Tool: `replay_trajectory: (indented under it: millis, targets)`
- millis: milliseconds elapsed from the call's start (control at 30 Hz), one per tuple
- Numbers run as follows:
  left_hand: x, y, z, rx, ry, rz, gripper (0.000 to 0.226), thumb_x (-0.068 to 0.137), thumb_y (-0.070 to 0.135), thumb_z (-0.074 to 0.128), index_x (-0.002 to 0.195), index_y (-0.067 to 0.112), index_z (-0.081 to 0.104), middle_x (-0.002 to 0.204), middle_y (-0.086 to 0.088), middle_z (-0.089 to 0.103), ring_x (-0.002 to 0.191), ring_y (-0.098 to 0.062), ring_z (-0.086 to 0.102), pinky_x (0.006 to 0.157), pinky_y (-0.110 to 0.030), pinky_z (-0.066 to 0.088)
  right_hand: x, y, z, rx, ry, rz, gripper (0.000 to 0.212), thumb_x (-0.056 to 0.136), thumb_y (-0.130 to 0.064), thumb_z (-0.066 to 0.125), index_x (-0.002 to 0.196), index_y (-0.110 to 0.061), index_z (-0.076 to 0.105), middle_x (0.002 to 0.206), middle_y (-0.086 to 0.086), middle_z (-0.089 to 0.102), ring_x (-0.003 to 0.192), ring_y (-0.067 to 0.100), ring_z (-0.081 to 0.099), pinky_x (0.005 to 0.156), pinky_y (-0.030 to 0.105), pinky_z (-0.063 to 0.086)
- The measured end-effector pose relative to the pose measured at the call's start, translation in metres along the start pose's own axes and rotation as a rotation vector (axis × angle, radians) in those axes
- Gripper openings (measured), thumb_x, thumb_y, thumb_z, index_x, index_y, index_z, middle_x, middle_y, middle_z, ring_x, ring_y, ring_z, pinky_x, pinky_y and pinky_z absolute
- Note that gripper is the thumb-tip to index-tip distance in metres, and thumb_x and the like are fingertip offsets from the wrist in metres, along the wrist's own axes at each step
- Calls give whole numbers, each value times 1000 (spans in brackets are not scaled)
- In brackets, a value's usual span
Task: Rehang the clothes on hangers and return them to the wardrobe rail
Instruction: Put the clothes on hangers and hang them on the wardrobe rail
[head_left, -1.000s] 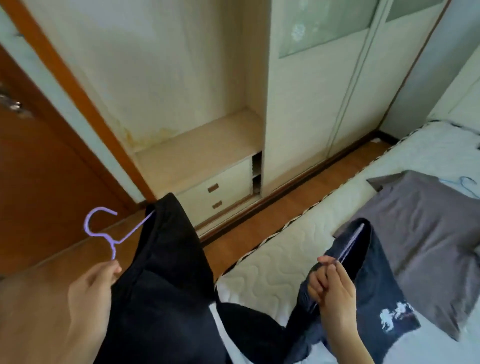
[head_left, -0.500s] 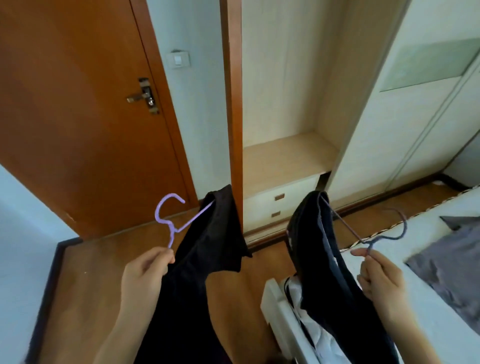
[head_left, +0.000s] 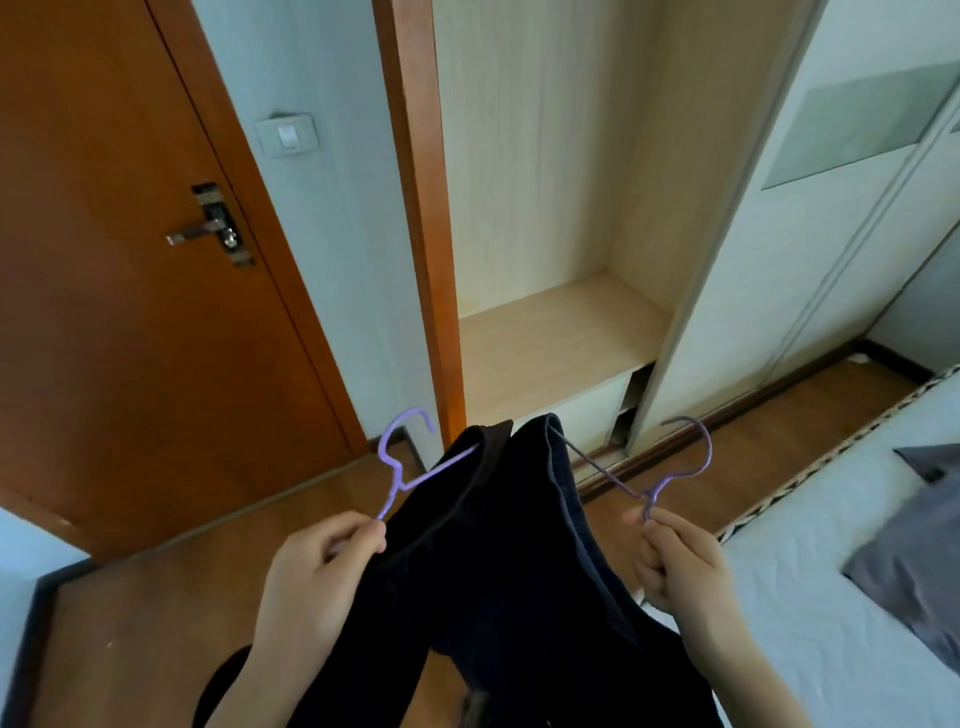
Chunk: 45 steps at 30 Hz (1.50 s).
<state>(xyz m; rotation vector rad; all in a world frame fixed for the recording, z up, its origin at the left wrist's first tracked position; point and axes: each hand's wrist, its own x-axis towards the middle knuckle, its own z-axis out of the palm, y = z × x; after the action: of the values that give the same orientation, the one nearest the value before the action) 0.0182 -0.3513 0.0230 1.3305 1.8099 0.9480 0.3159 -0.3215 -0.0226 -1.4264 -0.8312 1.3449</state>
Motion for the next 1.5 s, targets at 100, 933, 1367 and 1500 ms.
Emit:
replay_trajectory:
  millis: [100, 933, 1367, 1500]
  targets:
    - [63, 20, 26, -33, -48, 4, 29, 92, 24, 58, 64, 14, 60, 52, -3, 39, 49, -13, 37, 60, -30, 25, 55, -19, 13, 64, 21, 41, 31, 101, -3, 34, 81, -7, 57, 57, 0, 22, 40, 9, 18, 40, 14, 13]
    - [460, 392, 145, -902, -291, 114, 22, 90, 13, 56, 76, 9, 72, 43, 11, 45, 62, -17, 47, 84, -36, 33, 392, -417, 17, 22, 239, -469, 28, 96, 1, 32, 85, -7, 57, 49, -4, 26, 34, 6, 20, 36, 12, 14]
    - [584, 533, 215, -952, -197, 205, 18, 89, 11, 59, 76, 9, 72, 115, -27, 65, 97, -31, 60, 100, -41, 38, 553, -557, 3, 57, 211, -510, 31, 97, -1, 34, 80, -4, 59, 45, -3, 37, 30, 7, 30, 30, 14, 22]
    - [633, 585, 234, -859, -127, 268, 14, 85, 9, 62, 76, 9, 72, 77, -7, 63, 93, -27, 56, 97, -44, 41, 612, -605, -7, 108, 126, -483, 30, 100, -4, 33, 82, -3, 57, 48, -1, 37, 28, 6, 31, 29, 15, 22]
